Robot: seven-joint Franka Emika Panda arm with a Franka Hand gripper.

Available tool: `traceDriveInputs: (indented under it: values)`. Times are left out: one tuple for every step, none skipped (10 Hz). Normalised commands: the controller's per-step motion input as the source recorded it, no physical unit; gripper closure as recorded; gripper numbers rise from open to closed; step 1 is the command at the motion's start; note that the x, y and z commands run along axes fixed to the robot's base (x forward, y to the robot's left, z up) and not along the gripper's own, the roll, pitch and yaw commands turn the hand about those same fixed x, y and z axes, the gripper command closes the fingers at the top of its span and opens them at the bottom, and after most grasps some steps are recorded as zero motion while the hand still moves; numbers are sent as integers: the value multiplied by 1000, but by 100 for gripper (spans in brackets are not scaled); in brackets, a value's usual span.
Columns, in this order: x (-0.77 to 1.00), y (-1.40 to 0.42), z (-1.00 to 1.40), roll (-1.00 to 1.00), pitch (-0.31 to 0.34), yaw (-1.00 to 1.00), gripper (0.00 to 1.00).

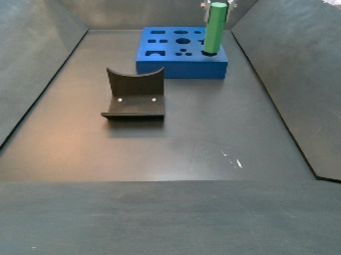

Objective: Insert the hexagon object.

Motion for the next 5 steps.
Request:
traceDriveInputs:
  values:
    - [0, -66, -114, -19, -14, 0, 100]
    - [0, -186, -200, -24, -74, -43, 100]
    - [0, -183, -286, -41, -106, -51, 100]
    - [0, -214, -286, -46, -104, -43, 100]
    - [0, -229, -240, -10, -47, -29, 100]
